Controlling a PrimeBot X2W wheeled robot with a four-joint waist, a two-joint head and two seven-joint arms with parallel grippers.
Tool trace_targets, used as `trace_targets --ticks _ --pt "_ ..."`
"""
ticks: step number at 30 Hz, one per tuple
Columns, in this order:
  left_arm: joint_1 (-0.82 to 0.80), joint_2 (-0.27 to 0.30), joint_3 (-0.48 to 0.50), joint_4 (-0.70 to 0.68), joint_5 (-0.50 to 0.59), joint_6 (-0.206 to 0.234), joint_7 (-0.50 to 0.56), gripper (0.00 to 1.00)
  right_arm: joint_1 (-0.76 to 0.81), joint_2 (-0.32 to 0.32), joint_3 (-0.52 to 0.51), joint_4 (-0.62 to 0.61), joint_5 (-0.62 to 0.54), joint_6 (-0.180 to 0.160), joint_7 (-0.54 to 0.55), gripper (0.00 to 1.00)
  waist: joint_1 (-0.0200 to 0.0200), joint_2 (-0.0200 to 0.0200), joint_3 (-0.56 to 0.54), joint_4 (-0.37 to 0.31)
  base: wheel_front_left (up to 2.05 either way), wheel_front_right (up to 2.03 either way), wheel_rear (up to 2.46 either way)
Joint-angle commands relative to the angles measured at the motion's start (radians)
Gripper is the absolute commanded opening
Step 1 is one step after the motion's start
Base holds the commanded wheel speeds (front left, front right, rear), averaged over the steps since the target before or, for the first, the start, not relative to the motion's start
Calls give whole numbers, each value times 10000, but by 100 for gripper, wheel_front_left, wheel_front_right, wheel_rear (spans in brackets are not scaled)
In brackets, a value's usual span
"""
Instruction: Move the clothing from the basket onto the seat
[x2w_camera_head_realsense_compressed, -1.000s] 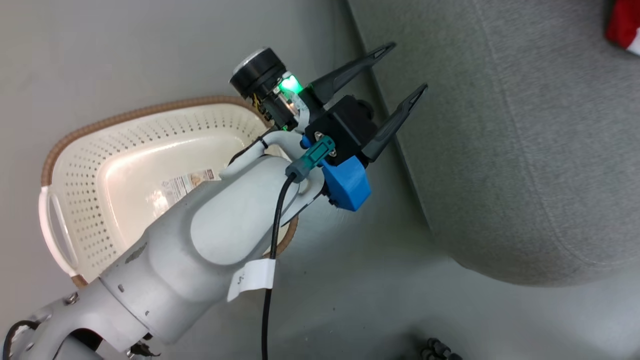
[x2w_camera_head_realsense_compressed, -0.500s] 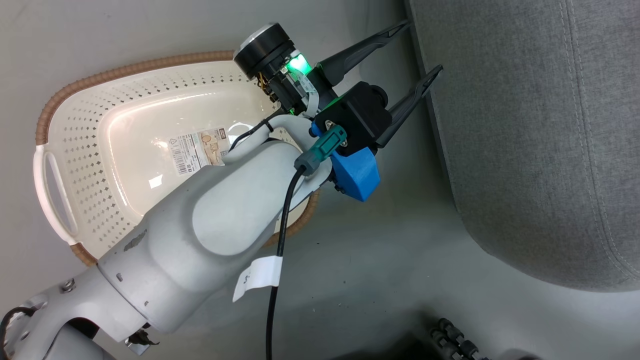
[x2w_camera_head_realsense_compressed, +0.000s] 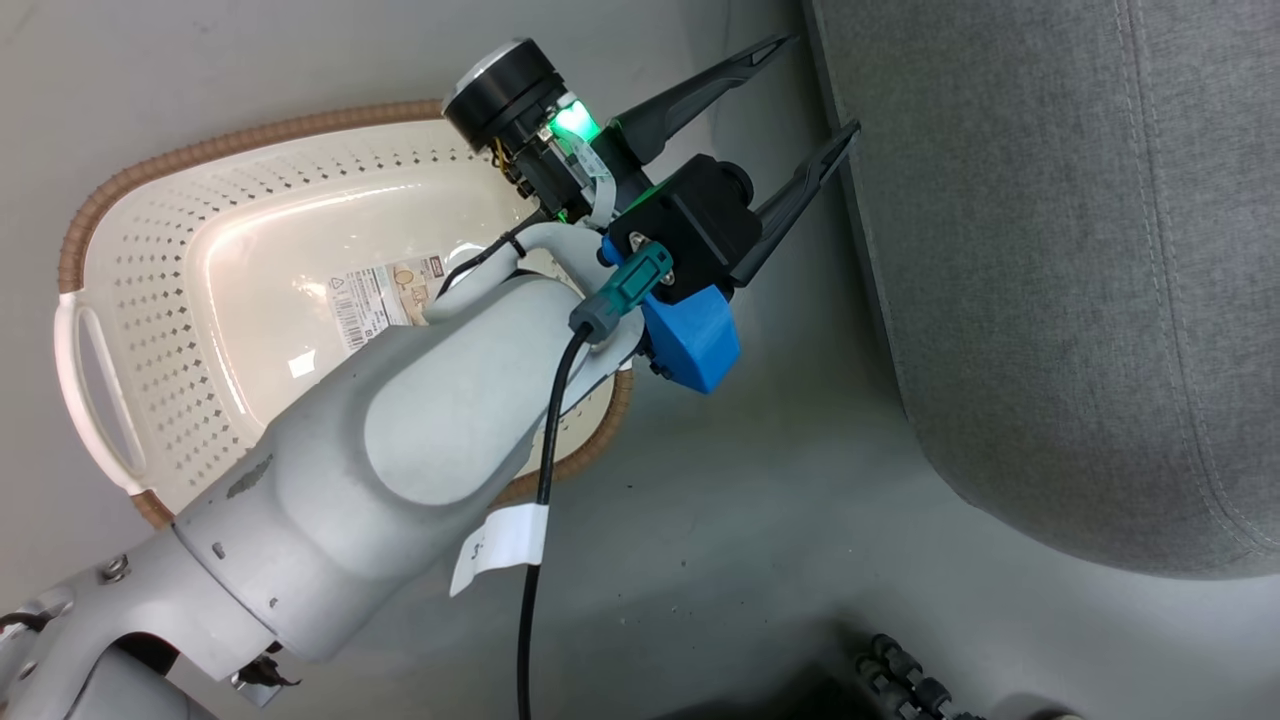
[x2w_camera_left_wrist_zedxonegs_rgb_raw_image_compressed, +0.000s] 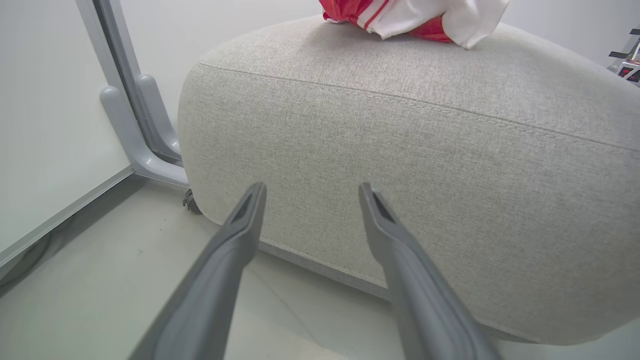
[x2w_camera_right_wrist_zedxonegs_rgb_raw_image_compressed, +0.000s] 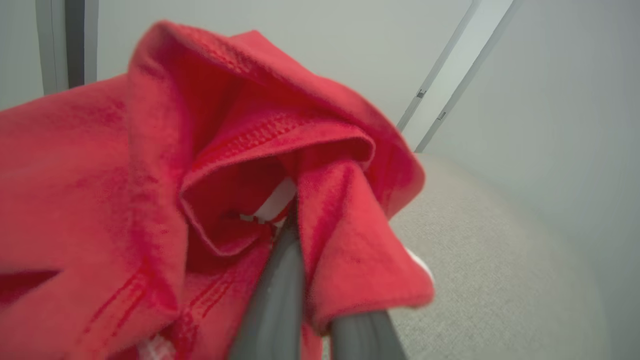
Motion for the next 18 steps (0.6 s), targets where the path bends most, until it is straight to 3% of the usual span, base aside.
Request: trace_targets --ticks 1,11,18 --pt "-83 21 -33 -22 -66 30 -42 100 234 148 -165 -111 150 1 -2 100 -1 0 -91 3 0 0 0" --pt "511 -286 64 308 -293 141 -516 100 2410 570 -384 -1421 358 1 -4 100 -1 0 -1434 84 0 0 0" --pt "1355 -423 547 407 -560 365 -645 100 3702 1049 382 -2876 230 1 -2 100 -1 0 -2944 245 0 0 0"
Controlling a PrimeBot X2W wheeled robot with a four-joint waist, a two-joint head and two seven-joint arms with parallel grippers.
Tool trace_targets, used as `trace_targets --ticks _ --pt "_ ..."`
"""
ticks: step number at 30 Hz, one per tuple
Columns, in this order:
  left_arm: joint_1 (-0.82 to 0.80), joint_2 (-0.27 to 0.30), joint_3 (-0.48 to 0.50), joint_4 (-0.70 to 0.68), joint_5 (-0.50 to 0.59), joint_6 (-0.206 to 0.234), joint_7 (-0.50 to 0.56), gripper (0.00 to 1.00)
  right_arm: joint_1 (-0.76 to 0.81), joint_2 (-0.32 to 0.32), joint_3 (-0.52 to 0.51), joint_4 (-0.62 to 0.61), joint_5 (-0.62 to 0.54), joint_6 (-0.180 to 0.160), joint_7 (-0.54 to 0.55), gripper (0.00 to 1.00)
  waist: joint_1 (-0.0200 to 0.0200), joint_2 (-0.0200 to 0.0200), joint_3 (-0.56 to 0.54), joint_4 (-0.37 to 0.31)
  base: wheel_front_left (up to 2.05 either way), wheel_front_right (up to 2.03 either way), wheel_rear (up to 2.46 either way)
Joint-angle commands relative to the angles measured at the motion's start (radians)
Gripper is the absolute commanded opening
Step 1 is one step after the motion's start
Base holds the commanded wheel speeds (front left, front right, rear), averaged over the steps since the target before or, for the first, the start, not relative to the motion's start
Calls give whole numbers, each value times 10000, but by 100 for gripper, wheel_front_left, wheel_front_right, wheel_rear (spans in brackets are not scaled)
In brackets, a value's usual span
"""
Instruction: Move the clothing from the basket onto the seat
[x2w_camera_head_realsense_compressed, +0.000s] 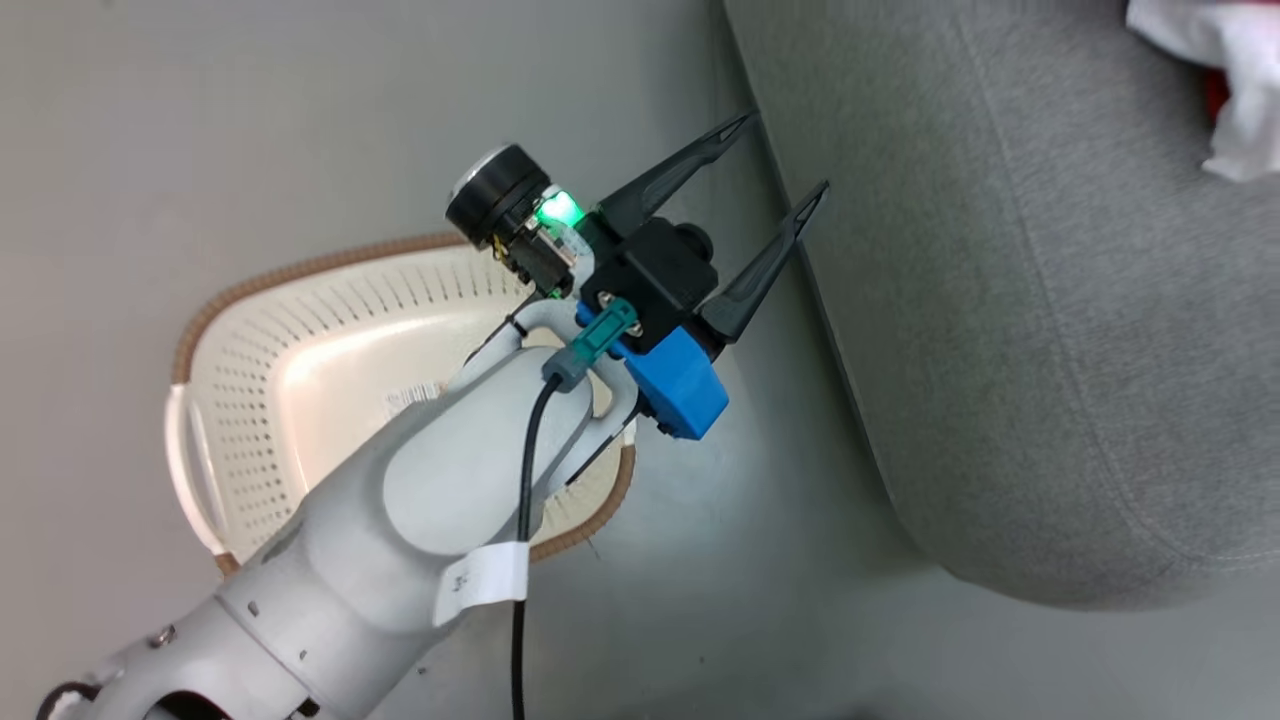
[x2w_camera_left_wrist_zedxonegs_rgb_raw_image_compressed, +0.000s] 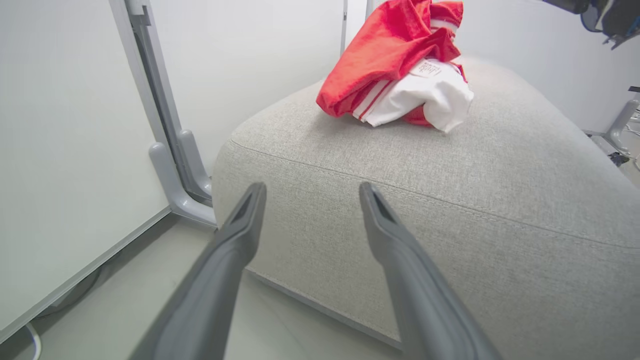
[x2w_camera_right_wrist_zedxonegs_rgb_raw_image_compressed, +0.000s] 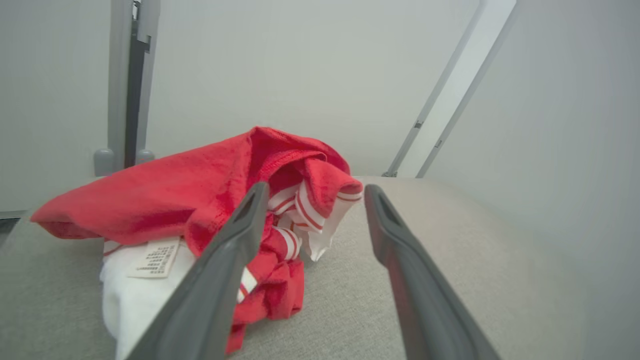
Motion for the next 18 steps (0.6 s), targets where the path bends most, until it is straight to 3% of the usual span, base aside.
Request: trace_targets --ticks 1,18 --pt "300 -40 288 -161 -47 121 -49 100 338 118 280 -315 -22 1 -4 100 1 -1 -928 180 0 0 0" --pt "3495 54 4123 -1960 993 1022 -48 100 1285 654 3845 -1354 47 1 -4 100 1 -1 -3423 1777 0 0 0"
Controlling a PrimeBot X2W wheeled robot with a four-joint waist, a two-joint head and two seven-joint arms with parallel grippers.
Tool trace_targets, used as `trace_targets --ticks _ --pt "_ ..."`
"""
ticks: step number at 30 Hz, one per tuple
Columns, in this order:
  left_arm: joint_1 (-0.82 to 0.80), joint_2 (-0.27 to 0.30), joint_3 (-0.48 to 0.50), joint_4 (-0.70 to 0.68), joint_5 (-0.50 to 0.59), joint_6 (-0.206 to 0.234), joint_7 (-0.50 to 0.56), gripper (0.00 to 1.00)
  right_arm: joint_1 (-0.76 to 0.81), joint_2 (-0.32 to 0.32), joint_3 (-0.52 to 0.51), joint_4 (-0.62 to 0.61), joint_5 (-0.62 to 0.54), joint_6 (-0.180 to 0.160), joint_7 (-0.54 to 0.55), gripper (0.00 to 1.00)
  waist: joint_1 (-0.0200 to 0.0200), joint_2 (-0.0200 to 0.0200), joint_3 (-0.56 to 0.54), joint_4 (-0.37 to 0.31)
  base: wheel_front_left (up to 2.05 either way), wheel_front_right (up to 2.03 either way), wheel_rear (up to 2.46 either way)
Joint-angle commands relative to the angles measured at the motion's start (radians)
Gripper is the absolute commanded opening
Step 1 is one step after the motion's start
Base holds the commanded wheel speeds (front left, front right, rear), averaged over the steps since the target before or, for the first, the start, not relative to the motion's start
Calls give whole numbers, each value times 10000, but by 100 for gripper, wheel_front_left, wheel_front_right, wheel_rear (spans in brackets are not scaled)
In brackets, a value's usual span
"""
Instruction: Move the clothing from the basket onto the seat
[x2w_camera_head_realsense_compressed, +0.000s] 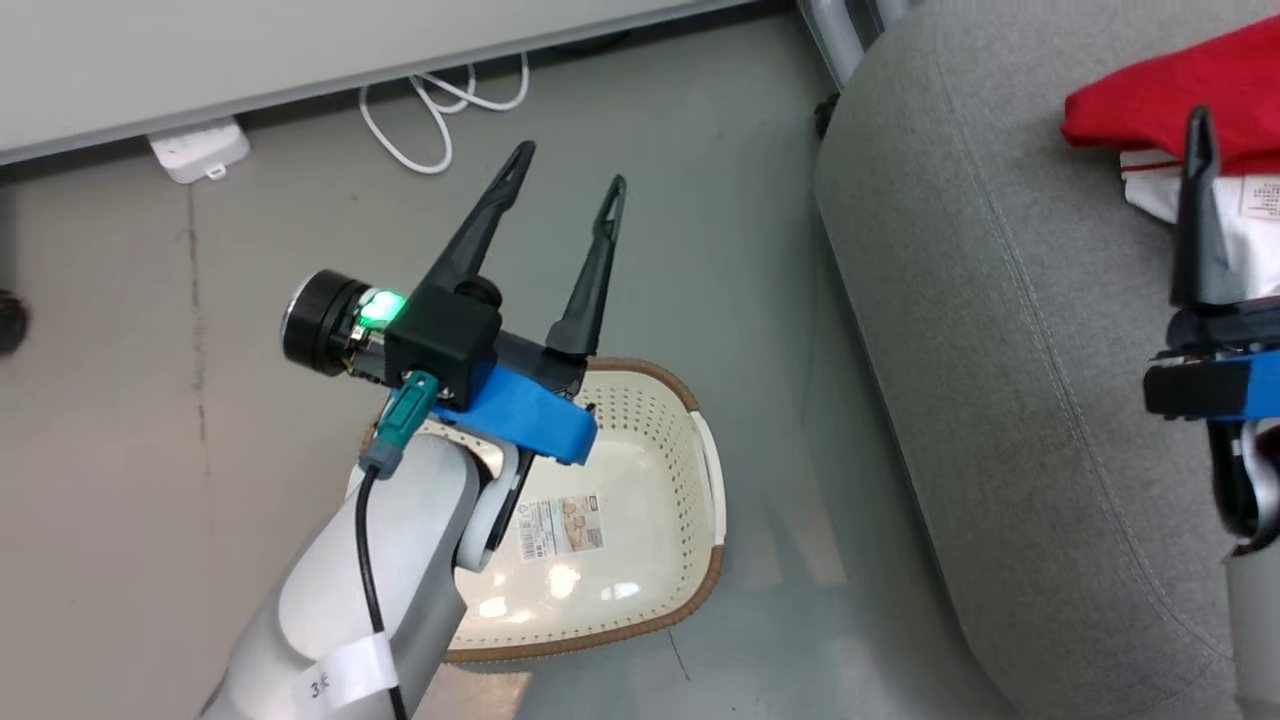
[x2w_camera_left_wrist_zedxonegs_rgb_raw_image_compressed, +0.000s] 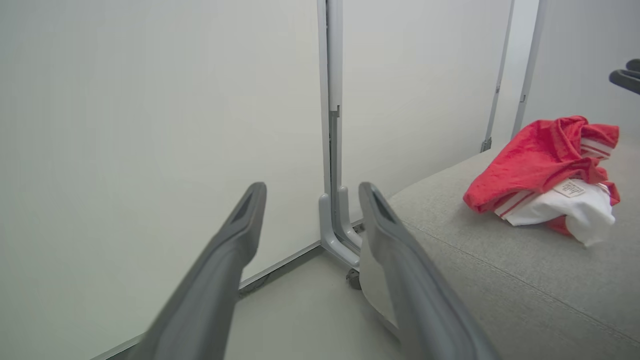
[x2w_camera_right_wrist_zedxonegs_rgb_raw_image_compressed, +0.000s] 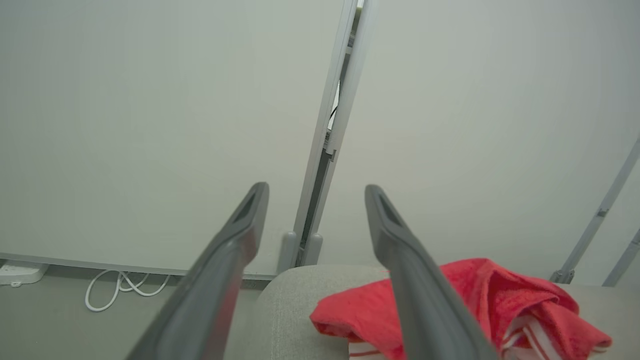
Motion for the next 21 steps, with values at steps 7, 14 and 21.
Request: trace_targets --ticks 7,14,21 --pt "1578 -86 1757 -388 620 -137 -24 100 504 478 1123 83 121 1 -2 100 1 -1 -1323 981 0 0 0" --pt "2758 -269 3079 -584 866 -324 -24 100 1029 851 1548 189 222 1 -2 100 1 -1 -1902 1220 0 0 0" --pt "3961 -614 4119 -717 1218 -693 -25 100 2065 1289 1512 412 493 1 -2 100 1 -1 -2566 1406 0 0 0"
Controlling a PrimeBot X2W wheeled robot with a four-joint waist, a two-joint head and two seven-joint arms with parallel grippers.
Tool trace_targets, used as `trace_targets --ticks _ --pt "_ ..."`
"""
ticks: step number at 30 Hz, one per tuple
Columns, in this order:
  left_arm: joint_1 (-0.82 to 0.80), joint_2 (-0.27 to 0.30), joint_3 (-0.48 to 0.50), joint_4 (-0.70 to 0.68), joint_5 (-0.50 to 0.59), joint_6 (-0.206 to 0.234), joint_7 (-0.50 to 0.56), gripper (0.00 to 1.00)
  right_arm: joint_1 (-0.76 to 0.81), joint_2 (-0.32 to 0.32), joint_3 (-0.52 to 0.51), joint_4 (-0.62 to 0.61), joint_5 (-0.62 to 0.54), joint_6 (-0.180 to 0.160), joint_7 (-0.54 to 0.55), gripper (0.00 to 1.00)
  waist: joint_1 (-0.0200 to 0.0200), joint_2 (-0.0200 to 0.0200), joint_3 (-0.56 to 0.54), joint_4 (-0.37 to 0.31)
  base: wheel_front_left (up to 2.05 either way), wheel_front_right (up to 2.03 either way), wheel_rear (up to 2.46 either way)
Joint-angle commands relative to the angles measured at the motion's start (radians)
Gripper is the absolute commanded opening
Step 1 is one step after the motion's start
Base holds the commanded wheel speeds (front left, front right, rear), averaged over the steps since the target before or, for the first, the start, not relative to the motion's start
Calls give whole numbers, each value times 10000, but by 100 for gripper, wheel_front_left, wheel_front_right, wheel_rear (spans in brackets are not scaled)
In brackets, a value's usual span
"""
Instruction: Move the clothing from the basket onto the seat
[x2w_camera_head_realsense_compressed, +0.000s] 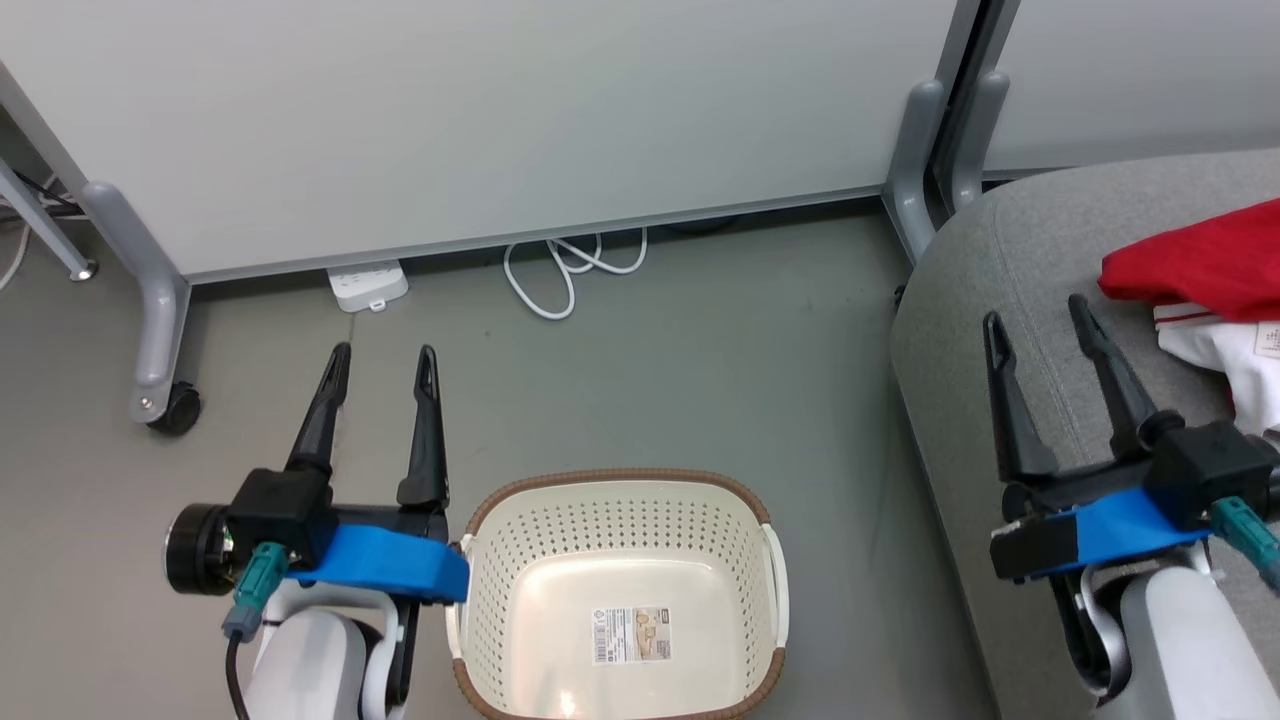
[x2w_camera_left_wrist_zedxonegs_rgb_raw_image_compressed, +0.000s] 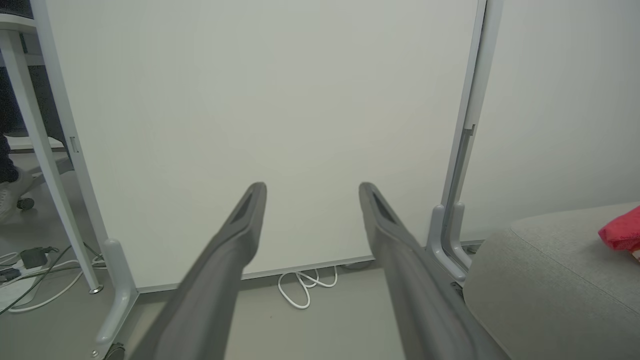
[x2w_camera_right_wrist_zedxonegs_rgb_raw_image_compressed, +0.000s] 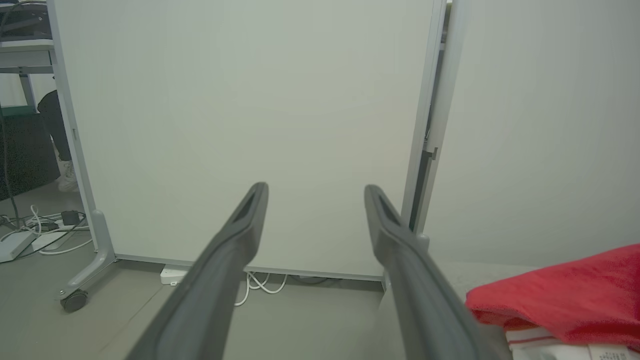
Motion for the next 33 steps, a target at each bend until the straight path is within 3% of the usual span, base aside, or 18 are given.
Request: trace_targets --ticks 1,16,33 --pt "144 -12 43 -17 54 -33 -25 100 203 54 14 36 36 1 -2 100 2 -1 -166 67 0 0 0" --pt "1500 -394 888 210 424 -534 -25 100 2103 521 -284 271 158 1 -2 100 2 -1 -1038 156 0 0 0" --pt "1904 -433 705 560 253 -664 -25 100 2571 673 -490 519 244 1 -2 100 2 -1 -1293 283 0 0 0"
